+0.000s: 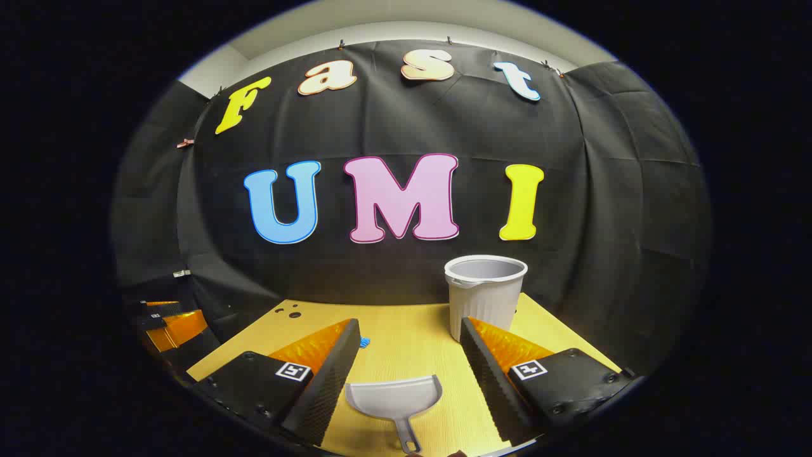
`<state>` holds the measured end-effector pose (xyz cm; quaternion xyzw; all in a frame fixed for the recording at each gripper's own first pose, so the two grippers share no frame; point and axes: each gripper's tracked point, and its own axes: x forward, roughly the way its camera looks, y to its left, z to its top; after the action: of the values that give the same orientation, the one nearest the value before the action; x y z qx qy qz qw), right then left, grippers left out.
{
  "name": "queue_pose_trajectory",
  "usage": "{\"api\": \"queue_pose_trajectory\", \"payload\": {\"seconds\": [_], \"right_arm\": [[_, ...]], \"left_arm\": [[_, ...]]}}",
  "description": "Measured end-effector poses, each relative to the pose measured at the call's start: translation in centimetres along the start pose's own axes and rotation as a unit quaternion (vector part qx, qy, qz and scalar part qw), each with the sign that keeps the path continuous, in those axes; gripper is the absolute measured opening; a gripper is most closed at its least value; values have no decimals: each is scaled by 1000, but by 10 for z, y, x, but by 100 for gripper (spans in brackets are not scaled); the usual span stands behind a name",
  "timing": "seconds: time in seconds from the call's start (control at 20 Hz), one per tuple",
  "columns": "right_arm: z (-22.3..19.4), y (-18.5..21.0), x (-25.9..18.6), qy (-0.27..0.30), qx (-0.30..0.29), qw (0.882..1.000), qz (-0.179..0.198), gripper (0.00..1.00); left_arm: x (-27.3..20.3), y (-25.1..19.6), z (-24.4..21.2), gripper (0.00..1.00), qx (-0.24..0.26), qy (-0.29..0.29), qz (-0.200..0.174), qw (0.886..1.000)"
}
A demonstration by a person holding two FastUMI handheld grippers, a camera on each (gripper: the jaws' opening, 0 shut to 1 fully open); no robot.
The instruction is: Pick up the small broom and dustpan from the desktop, sweep the trash into the dustpan with the broom, and then empty the trash into the garbage bin.
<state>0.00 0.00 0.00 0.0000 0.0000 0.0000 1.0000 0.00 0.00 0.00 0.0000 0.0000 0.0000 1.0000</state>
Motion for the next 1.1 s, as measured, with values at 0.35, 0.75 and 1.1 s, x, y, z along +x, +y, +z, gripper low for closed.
{"api": "queue_pose_trajectory", "payload": {"seconds": [0.35,0.75,1.1], "right_arm": [[-4,6,7,9,-2,1000,14,98],[-13,18,24,25,-1,999,34,98],[-24,17,37,44,-8,998,35,98]], "left_arm": [[5,1,-2,96,-1,4,-2,1000],[21,8,-14,96,14,25,5,1000],[46,20,-55,96,-17,92,-3,996]]}}
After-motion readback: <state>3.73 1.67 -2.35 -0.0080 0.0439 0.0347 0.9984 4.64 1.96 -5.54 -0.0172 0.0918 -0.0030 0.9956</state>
